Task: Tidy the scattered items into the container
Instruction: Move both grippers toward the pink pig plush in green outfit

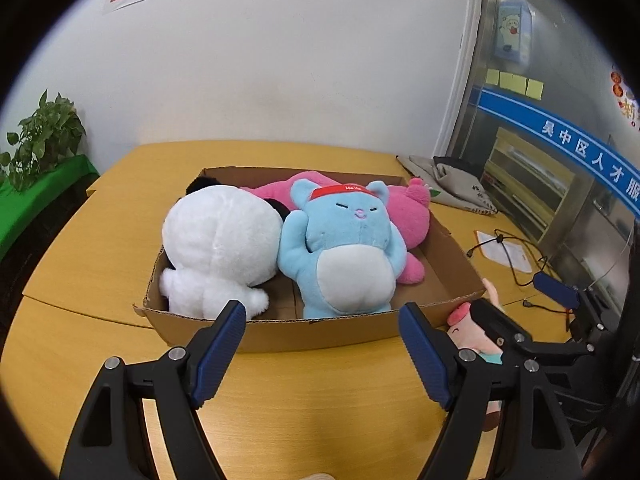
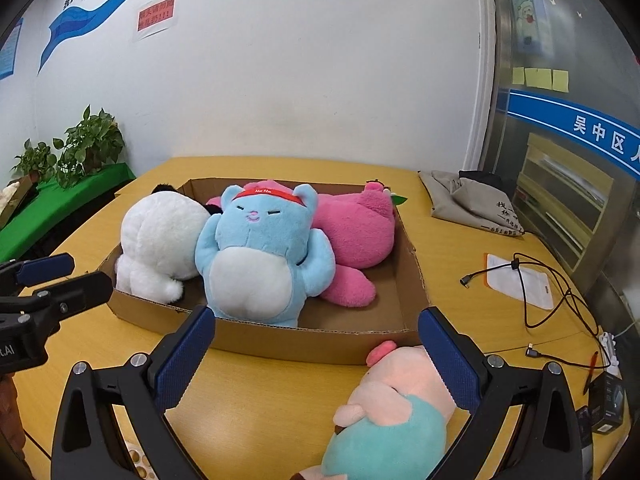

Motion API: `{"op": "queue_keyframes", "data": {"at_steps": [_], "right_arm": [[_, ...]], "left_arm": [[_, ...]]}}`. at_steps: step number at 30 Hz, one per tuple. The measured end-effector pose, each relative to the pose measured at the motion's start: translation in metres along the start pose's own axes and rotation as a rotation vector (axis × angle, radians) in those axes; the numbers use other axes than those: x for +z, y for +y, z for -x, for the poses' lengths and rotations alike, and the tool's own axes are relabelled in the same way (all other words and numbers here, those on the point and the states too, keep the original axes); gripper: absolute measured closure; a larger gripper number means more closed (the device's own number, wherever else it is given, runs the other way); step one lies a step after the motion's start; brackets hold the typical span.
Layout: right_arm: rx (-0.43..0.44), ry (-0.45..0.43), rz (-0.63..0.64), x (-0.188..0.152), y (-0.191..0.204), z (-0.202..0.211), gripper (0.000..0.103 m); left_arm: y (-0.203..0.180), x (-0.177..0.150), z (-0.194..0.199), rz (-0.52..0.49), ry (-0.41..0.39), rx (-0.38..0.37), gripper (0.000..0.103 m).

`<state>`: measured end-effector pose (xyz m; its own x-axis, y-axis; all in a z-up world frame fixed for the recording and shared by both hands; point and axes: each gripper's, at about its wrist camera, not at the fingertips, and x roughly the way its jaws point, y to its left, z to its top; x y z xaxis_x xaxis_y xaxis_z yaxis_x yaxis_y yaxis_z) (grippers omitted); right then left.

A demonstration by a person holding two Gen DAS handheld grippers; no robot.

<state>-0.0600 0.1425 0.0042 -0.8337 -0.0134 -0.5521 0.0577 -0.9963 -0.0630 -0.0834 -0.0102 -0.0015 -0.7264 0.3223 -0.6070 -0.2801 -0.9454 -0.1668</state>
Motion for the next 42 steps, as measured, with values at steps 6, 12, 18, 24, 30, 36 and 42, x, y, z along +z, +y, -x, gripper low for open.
{"op": "queue_keyframes", "data": {"at_steps": [6, 12, 18, 24, 30, 36, 42], "right_arm": [[0.003, 0.0, 0.01, 0.0002, 0.0021, 0.0025, 0.0], [-0.001, 0.001, 0.019, 0.0002, 0.0043, 0.0023, 0.0], [-0.002, 0.006, 0.024, -0.0006, 0.0057, 0.002, 0.0], [0.002, 0.011, 0.022, -0.0025, 0.0051, 0.0012, 0.0], [0.001, 0.014, 0.018, -0.004, 0.0022, 0.001, 0.0], [0.004, 0.012, 0.013, -0.0038, 0.0001, 0.0015, 0.0], [0.011, 0.013, 0.008, -0.0047, -0.0004, 0.0011, 0.0]], "left_arm": [[0.0027, -0.0026, 0.0041, 0.009, -0.006, 0.013, 0.024], [0.0053, -0.0058, 0.0035, 0.015, -0.001, 0.015, 0.024], [0.005, -0.0062, 0.0035, 0.018, 0.001, 0.005, 0.024], [0.0021, -0.0074, 0.0012, 0.012, 0.012, 0.001, 0.024], [0.0003, -0.0071, 0.0002, 0.014, 0.016, -0.008, 0.024], [-0.0004, -0.0057, 0.0002, 0.01, 0.017, -0.011, 0.024], [-0.0018, -0.0066, 0.001, 0.008, 0.02, -0.012, 0.024]]}}
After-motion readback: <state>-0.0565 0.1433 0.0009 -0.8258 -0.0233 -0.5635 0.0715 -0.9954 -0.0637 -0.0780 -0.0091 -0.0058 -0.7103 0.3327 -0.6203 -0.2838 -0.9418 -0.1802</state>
